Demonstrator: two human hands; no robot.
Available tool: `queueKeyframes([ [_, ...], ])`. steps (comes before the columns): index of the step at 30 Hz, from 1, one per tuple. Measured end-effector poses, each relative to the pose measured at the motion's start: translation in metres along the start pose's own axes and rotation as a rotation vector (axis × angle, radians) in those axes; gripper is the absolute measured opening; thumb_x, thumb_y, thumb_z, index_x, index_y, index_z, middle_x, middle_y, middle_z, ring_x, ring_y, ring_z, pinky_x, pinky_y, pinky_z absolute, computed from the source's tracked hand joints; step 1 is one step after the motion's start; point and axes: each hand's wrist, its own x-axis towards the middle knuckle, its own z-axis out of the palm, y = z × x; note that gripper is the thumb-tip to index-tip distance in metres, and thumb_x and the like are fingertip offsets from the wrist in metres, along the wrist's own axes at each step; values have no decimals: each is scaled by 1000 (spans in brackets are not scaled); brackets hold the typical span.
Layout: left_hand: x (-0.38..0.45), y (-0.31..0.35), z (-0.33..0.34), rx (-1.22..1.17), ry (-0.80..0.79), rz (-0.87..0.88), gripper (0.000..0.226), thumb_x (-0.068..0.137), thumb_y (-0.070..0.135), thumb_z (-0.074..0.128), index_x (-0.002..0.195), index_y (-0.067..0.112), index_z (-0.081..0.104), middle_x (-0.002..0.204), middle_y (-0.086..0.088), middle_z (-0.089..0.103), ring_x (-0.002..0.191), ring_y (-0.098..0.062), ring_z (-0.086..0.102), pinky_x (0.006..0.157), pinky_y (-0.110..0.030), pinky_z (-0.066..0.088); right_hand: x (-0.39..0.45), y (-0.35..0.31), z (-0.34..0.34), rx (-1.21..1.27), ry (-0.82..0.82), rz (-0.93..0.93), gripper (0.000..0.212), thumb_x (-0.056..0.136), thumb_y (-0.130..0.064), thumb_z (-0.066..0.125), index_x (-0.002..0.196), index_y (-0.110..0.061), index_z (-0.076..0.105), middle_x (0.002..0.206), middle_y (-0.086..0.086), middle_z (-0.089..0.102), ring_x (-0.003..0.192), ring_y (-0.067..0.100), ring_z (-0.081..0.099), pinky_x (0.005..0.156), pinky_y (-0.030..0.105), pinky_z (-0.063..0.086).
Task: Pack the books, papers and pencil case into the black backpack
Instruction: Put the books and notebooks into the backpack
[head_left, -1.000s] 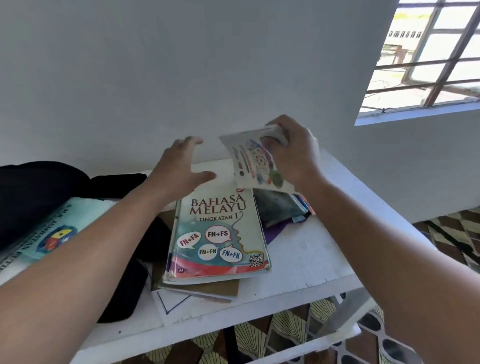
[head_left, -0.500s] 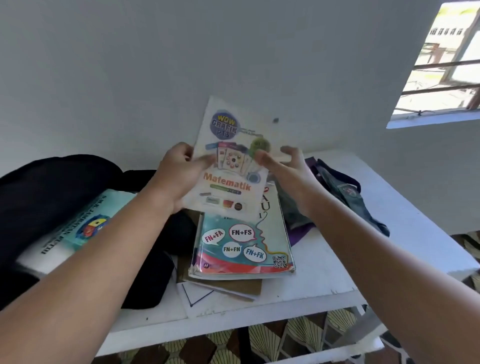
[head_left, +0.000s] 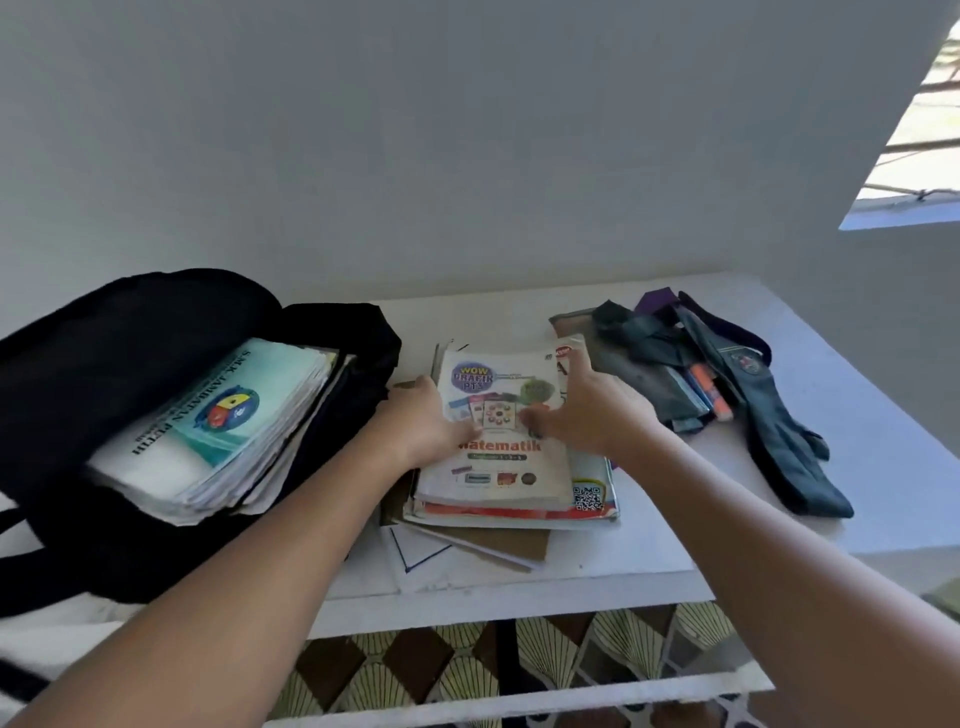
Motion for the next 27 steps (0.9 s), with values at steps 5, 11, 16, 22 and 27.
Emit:
queueKeyframes([
  [5, -4, 18, -3, -65, -22, -87, 106, 49, 79, 67, 129, 12, 49, 118, -7, 65, 101, -28, 68, 87, -43, 59, 2, 20, 16, 380, -32, 156, 122, 67, -69, 85, 161, -30, 16, 154, 10, 27, 142, 36, 34, 112, 58, 43],
  [11, 0, 10, 1, -772, -82, -294, 84, 74, 50, 86, 137, 5, 56, 115, -10, 73, 98, -22, 72, 73, -31, 57, -3, 33, 22, 677, -55, 281, 144, 24, -68, 97, 147, -28, 33, 140, 2, 40, 119, 28, 59, 91, 51, 61],
  [16, -10, 20, 6, -869, 4, -218, 77, 71, 22, 91, 131, 7, 45, 116, -15, 67, 99, -29, 70, 82, -43, 61, -4, 42, 22, 949, -133, 230, 138, 14, -57, 103, 134, -30, 40, 126, 7, 65, 96, 28, 76, 73, 49, 66],
  [22, -39, 42, -13, -1106, 12, -151, 58, 77, 5, 82, 125, 4, 49, 102, -21, 72, 80, -34, 76, 59, -44, 62, -17, 52, -17, 929, -426, 5, 81, 69, -59, 84, 132, -11, 63, 114, 10, 78, 104, 29, 75, 98, 53, 56],
  [27, -58, 44, -33, -1233, 124, 28, 53, 76, -4, 79, 123, 3, 55, 97, -22, 75, 72, -32, 77, 58, -43, 62, -17, 58, -35, 1177, -432, -95, 107, 58, -68, 91, 142, -11, 55, 129, 18, 71, 120, 40, 68, 107, 56, 50],
])
